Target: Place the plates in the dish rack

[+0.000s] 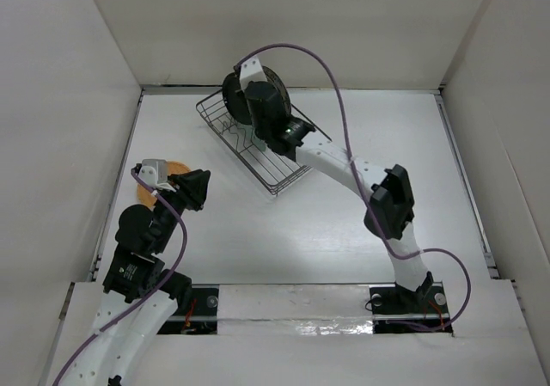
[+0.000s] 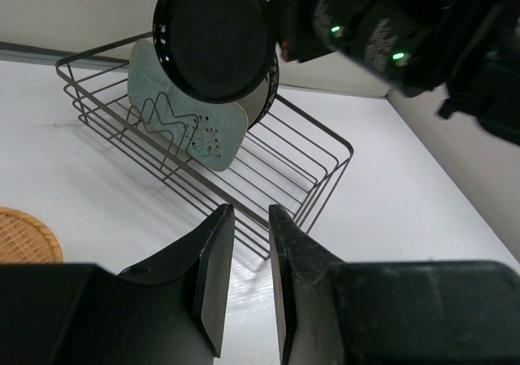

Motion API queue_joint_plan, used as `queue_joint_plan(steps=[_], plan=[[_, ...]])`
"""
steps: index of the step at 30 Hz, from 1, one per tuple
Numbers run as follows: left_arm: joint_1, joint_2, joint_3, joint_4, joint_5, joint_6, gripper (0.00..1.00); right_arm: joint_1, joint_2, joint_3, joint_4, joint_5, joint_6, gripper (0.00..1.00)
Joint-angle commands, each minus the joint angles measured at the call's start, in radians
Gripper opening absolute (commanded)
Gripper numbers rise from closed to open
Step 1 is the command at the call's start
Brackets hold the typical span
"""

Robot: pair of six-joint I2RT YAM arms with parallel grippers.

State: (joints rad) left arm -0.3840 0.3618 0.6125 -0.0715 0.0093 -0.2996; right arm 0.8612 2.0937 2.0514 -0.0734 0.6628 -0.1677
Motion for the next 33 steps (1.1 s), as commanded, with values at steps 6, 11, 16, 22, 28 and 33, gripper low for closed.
queue_joint_plan(steps=[6, 11, 16, 22, 28, 33], plan=[[-0.016, -0.009, 0.013, 0.044, -0.031, 0.001, 0.2, 0.058, 0.23, 0.219, 0.239, 0.316, -0.394, 0.0], [-0.026, -0.012, 0.015, 0.041, -0.037, -0.001, 0.21, 0.058, 0.293, 0.23, 0.313, 0.327, -0.472, 0.0], [-0.026, -0.011, 0.015, 0.042, -0.038, 0.001, 0.21, 0.058, 0.321, 0.176, 0.374, 0.32, -0.498, 0.0], [-0.026, -0.003, 0.015, 0.044, -0.037, -0.001, 0.2, 0.076, 0.371, 0.167, 0.425, 0.354, -0.55, 0.0], [-0.026, -0.001, 0.013, 0.042, -0.04, -0.001, 0.21, 0.085, 0.407, 0.151, 0.406, 0.337, -0.507, 0.0], [-0.026, 0.003, 0.013, 0.044, -0.043, 0.001, 0.2, 0.094, 0.402, 0.13, 0.353, 0.324, -0.415, 0.0]])
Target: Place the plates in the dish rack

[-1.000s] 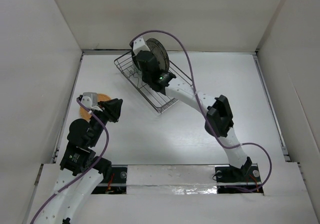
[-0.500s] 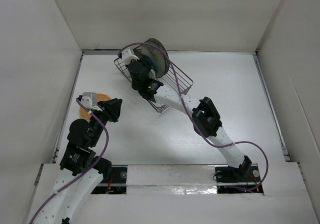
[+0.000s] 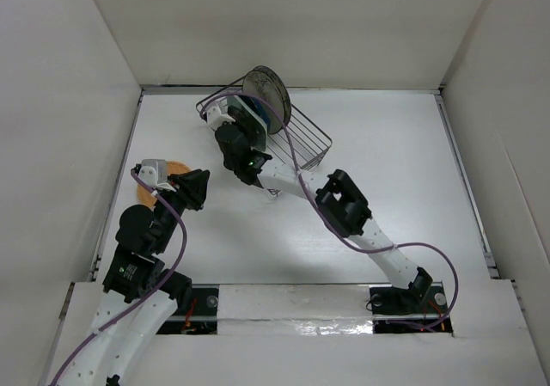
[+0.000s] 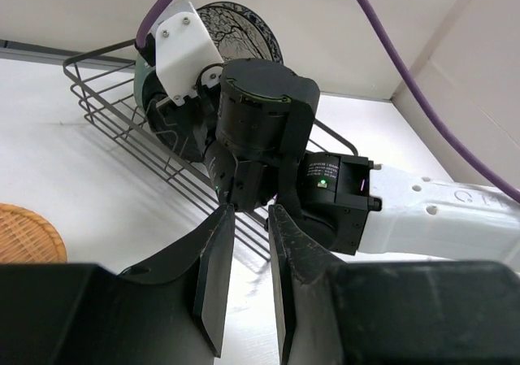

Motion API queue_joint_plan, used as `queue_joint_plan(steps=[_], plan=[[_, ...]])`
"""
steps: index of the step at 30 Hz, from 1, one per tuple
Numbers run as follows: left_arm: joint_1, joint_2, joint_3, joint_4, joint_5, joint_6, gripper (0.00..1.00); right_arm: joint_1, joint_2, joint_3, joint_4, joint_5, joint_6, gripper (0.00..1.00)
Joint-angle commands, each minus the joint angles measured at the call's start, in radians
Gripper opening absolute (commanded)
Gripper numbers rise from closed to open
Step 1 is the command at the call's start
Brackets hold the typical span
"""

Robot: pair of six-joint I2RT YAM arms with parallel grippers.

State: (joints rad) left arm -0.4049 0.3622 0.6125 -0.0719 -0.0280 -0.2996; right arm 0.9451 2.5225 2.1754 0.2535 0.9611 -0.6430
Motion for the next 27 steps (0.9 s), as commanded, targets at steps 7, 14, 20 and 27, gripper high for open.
queue_joint_plan(steps=[7, 14, 20, 27], plan=[[-0.005, 0.009, 0.015, 0.043, -0.027, 0.001, 0.21, 0.011, -0.155, -0.003, -0.1, -0.051, 0.229, 0.46], [0.029, 0.018, 0.012, 0.047, -0.038, -0.006, 0.21, 0.011, -0.418, -0.21, -0.223, -0.313, 0.54, 0.46], [0.029, 0.029, 0.018, 0.046, -0.09, -0.007, 0.19, 0.02, -0.545, -0.387, -0.203, -0.809, 0.878, 0.0], [0.029, -0.014, 0.039, 0.017, -0.165, -0.019, 0.0, 0.102, -0.317, -0.191, -0.339, -0.872, 1.051, 0.0]])
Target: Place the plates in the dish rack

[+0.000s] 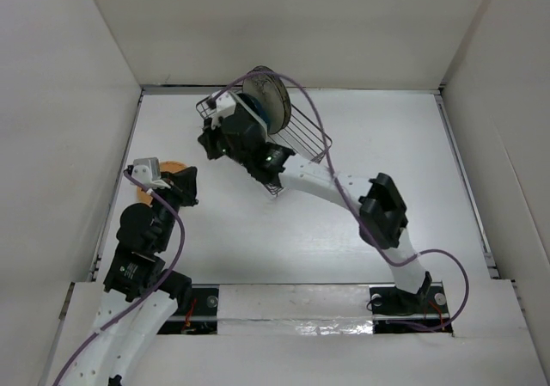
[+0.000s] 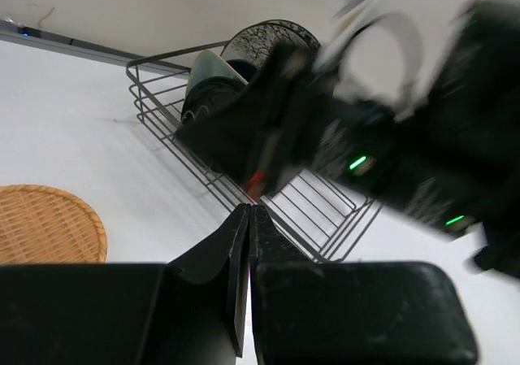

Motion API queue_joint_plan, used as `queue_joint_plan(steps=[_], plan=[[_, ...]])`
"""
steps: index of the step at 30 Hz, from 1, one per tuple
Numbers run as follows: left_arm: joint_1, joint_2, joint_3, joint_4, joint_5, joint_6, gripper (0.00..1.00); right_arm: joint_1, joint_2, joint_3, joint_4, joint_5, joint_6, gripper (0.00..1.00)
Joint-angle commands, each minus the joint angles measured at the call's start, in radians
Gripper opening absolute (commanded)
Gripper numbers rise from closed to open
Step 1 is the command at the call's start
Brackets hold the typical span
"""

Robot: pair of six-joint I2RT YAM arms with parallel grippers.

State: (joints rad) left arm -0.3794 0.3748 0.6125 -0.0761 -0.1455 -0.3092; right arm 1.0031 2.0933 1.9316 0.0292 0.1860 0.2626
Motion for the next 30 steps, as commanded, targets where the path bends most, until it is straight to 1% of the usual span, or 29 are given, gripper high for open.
queue_joint_plan(steps=[1, 3, 4, 7, 8, 10, 12, 15, 24, 27, 29, 30], plan=[[0.004, -0.034, 0.046, 0.019, -0.051, -0.013, 0.0, 0.045, 0.135, 0.094, -0.123, -0.1, 0.165, 0.0], [0.004, -0.046, 0.052, 0.018, -0.051, -0.016, 0.0, 0.054, 0.198, 0.119, -0.132, -0.106, 0.242, 0.1], [0.004, -0.054, 0.058, 0.013, -0.049, -0.013, 0.0, 0.054, 0.215, 0.125, -0.126, -0.105, 0.263, 0.26], [0.004, -0.062, 0.07, -0.004, -0.046, 0.007, 0.0, 0.054, 0.298, 0.17, -0.152, -0.073, 0.323, 0.49], [0.004, -0.066, 0.069, -0.007, -0.045, 0.015, 0.03, 0.054, 0.316, 0.188, -0.156, -0.063, 0.355, 0.53], [0.004, -0.085, 0.056, -0.005, -0.029, 0.018, 0.05, 0.054, 0.37, 0.204, -0.158, -0.082, 0.386, 0.58], [0.004, -0.1, 0.044, 0.001, -0.014, 0.013, 0.08, 0.054, 0.407, 0.242, -0.176, -0.091, 0.431, 0.59], [0.004, -0.125, 0.03, 0.01, 0.01, 0.007, 0.1, 0.054, 0.453, 0.251, -0.161, -0.097, 0.475, 0.59], [-0.026, -0.149, 0.015, 0.015, 0.024, 0.012, 0.12, 0.043, 0.569, 0.305, -0.08, -0.166, 0.59, 0.59], [-0.026, -0.152, 0.013, 0.019, 0.023, 0.016, 0.12, 0.032, 0.603, 0.345, -0.071, -0.178, 0.632, 0.57], [-0.026, -0.154, 0.013, 0.019, 0.02, 0.021, 0.12, 0.023, 0.625, 0.345, -0.054, -0.21, 0.665, 0.53], [-0.026, -0.154, 0.013, 0.019, 0.02, 0.021, 0.12, 0.023, 0.625, 0.339, -0.04, -0.211, 0.678, 0.49]])
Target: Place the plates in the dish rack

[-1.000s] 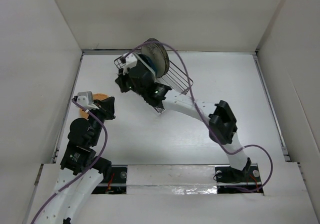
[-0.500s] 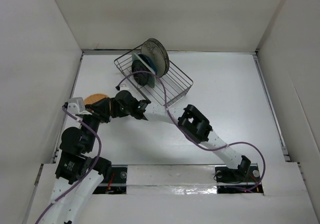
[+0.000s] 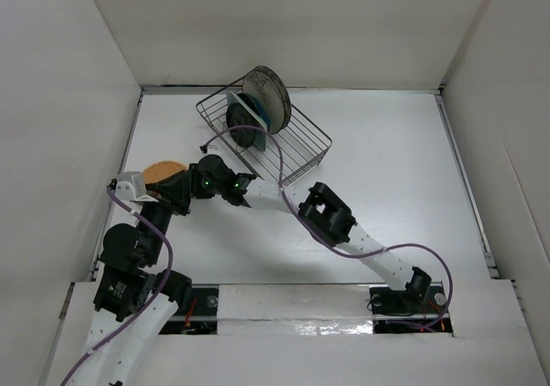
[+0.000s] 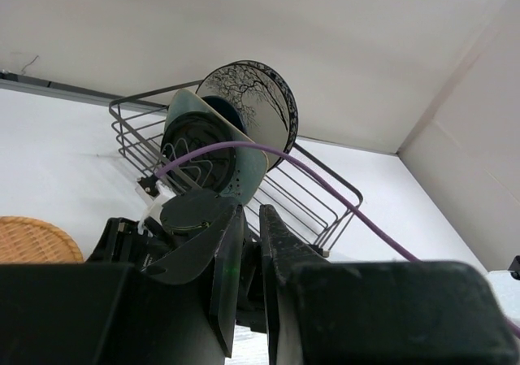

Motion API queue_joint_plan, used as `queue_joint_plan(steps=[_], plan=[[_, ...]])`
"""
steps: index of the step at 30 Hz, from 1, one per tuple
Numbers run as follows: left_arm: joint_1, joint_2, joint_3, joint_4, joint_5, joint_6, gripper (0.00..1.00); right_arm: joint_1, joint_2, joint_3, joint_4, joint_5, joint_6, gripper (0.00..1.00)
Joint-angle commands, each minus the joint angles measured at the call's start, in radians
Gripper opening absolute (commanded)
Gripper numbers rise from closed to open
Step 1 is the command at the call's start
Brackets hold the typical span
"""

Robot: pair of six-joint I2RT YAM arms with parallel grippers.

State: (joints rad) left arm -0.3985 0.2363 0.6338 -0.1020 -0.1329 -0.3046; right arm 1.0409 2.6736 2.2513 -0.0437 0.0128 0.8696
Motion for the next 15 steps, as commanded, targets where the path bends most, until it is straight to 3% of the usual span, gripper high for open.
queue_joint_plan(steps=[1, 3, 4, 8, 15], plan=[[-0.007, -0.014, -0.008, 0.045, 0.006, 0.018, 0.12, -0.015, 0.039, 0.008, 0.063, -0.028, 0.078, 0.4], [-0.016, -0.012, -0.008, 0.047, 0.0, 0.021, 0.12, -0.015, 0.034, -0.012, 0.076, -0.017, 0.089, 0.34], [-0.016, -0.009, -0.008, 0.047, -0.001, 0.022, 0.12, -0.015, 0.031, -0.022, 0.083, -0.017, 0.097, 0.2], [-0.016, -0.005, -0.008, 0.048, -0.002, 0.025, 0.12, -0.015, -0.041, -0.145, 0.169, 0.016, 0.112, 0.0], [-0.016, 0.0, -0.006, 0.041, -0.02, 0.028, 0.12, -0.004, -0.265, -0.413, 0.384, 0.055, 0.051, 0.0]])
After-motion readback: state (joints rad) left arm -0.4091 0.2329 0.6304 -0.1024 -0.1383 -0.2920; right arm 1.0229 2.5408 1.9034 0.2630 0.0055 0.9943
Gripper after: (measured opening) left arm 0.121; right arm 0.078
